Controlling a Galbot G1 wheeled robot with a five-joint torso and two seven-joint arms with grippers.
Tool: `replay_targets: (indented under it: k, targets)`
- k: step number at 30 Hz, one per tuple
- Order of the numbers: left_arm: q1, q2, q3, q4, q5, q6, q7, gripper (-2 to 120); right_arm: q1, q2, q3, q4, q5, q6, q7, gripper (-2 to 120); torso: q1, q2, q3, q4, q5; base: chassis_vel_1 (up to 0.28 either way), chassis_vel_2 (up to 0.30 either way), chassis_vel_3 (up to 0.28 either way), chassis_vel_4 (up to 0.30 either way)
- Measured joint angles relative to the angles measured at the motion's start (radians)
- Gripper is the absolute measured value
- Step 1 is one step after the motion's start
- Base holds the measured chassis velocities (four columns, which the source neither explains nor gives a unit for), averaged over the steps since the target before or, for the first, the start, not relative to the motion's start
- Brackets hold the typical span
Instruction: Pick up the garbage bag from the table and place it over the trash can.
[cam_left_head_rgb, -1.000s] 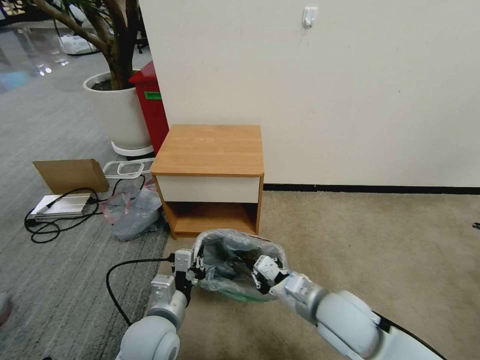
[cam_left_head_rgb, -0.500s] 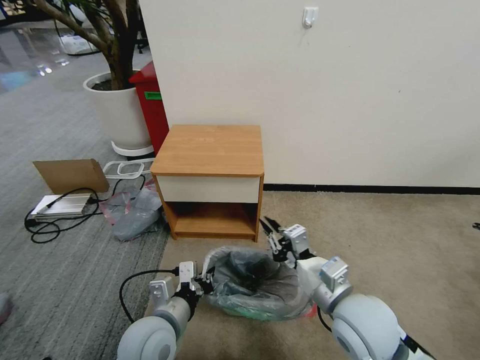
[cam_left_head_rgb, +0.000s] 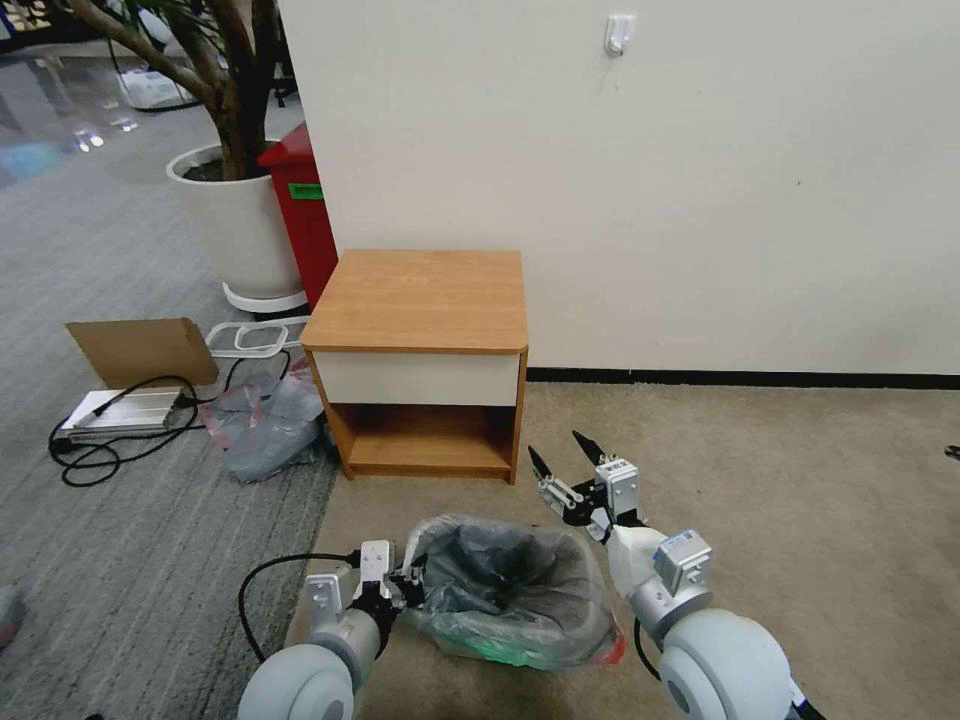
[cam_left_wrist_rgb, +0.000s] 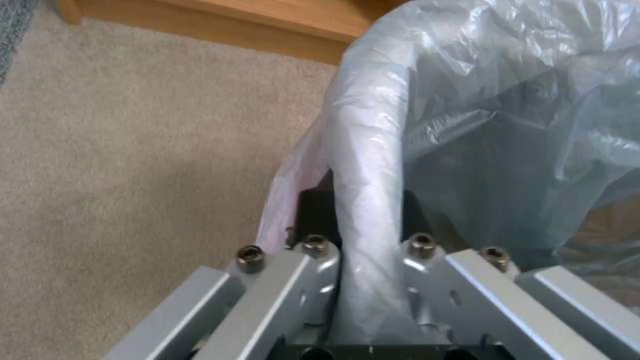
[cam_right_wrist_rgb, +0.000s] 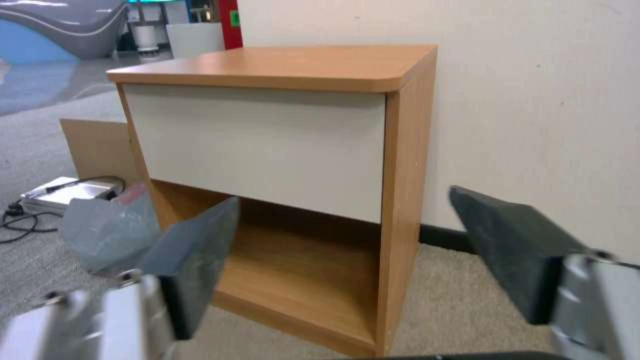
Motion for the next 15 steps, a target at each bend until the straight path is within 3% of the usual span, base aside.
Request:
replay_targets:
  k: [1, 4, 7, 15]
  targets:
    - [0.000, 0.000, 0.000, 0.000, 0.000, 0.000, 0.000, 9, 0.000, 0.000, 0.000, 0.000, 0.000, 0.000, 0.000, 82, 0.000, 0.000, 0.000, 0.0000, 0.0000, 0.000, 0.000, 0.000, 0.000]
    - [0.006, -0.001, -0.001, -0.010, 0.004, -0.004, 0.000, 25, 0.001, 0.005, 0.000, -0.007, -0.001, 0.000, 0.000, 98, 0.000, 0.000, 0.000, 0.0000, 0.0001, 0.000, 0.000, 0.000, 0.000]
    - [0.008, -0.001, -0.001, -0.015, 0.006, -0.006, 0.000, 31, -0.001, 0.011, 0.002, -0.010, -0.001, 0.000, 0.005, 100, 0.000, 0.000, 0.000, 0.0000, 0.0001, 0.000, 0.000, 0.000, 0.000]
    - [0.022, -0.008, -0.001, -0.026, 0.008, -0.026, -0.007, 64, -0.028, 0.058, 0.000, -0.019, -0.004, 0.000, 0.053, 100, 0.000, 0.000, 0.000, 0.0000, 0.0000, 0.000, 0.000, 0.000, 0.000]
